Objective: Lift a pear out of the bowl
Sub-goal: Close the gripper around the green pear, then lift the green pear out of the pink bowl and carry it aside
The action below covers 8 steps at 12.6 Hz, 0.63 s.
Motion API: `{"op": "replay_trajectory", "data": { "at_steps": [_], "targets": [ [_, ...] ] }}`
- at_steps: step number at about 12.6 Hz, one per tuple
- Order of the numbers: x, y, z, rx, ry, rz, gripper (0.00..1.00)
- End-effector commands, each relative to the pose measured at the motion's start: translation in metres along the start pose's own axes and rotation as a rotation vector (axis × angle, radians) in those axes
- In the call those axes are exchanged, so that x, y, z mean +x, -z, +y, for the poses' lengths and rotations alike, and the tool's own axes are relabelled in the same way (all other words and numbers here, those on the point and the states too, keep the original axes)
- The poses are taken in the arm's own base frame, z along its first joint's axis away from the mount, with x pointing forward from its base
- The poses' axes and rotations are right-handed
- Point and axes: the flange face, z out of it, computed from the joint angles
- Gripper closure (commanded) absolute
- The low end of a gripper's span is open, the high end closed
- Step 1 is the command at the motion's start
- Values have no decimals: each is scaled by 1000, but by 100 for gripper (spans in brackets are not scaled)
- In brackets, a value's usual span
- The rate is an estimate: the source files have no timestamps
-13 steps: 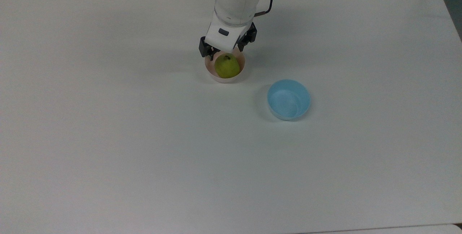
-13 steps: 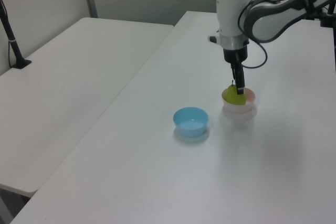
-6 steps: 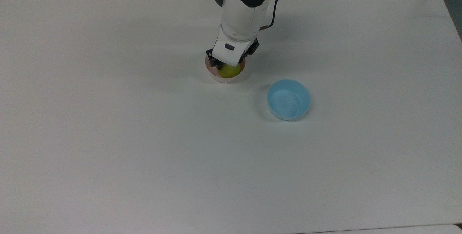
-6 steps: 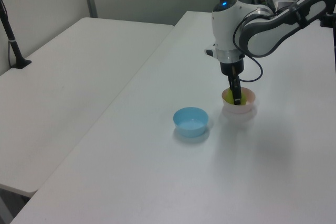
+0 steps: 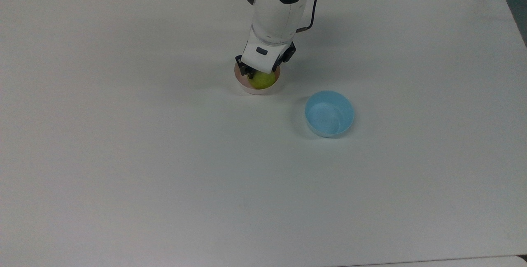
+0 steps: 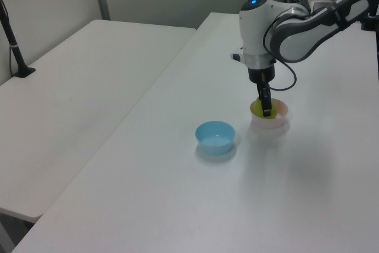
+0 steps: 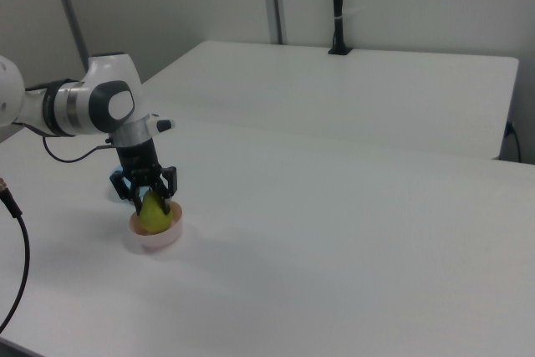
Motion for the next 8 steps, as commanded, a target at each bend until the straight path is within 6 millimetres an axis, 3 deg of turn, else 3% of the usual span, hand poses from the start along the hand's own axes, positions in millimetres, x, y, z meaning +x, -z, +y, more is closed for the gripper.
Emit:
{"op": "replay_trajectory", "data": {
  "at_steps": [1, 4, 6, 8],
  "targets": [
    [-22, 52, 4, 9, -32, 19, 67],
    [-36, 88, 22, 17, -61, 10, 67],
    [-48, 111, 51, 26, -102, 12, 67],
    [-55, 113, 79, 29, -148, 17, 67]
  ]
}}
